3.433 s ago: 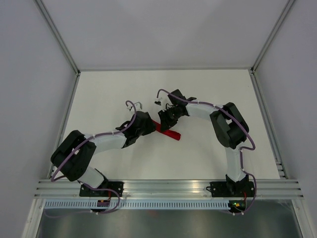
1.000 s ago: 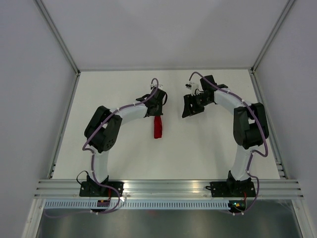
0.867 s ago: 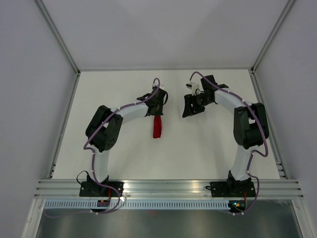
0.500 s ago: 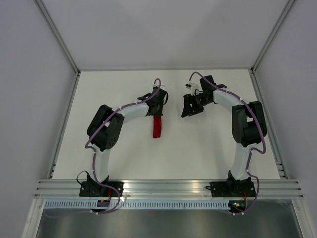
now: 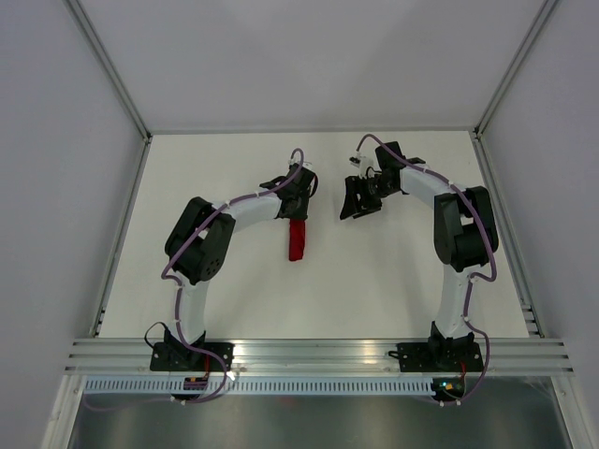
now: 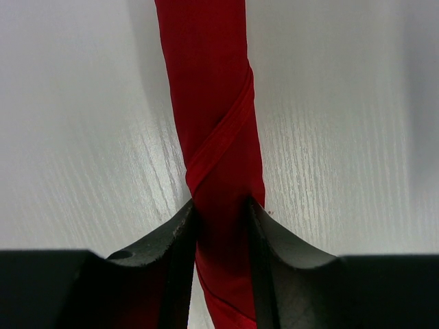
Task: Fold the napkin, place the utensils inside, and roll it up
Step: Roll the napkin with the utensil
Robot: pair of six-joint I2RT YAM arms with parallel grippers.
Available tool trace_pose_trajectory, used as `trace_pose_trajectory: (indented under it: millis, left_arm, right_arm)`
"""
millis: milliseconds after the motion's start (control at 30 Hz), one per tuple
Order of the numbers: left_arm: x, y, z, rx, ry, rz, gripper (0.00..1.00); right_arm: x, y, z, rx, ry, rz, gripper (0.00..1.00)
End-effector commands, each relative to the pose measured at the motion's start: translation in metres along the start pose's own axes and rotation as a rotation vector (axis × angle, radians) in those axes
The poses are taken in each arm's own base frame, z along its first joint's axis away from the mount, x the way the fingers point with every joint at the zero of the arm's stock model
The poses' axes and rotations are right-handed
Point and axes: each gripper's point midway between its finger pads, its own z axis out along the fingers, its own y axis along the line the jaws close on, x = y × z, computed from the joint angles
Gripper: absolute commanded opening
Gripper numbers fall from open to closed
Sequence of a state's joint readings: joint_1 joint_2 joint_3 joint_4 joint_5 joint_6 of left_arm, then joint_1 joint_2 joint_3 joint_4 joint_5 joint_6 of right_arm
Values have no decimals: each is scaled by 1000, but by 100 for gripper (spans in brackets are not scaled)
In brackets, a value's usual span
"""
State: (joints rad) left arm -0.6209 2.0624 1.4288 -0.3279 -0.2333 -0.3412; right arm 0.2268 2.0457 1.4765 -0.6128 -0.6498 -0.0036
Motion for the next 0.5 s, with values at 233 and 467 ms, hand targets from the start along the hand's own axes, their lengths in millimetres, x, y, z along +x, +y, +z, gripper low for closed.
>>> trace_pose_trajectory:
  millis: [233,467]
  left_arm:
    - [-19,1,-15,28,-9,-10,41]
    - [-26,-1,-20,47,-23,-26,41]
  right_arm:
    - [-12,5,-3,-20,-23,15,63]
    - [-11,6,-3,-24,-18,17,63]
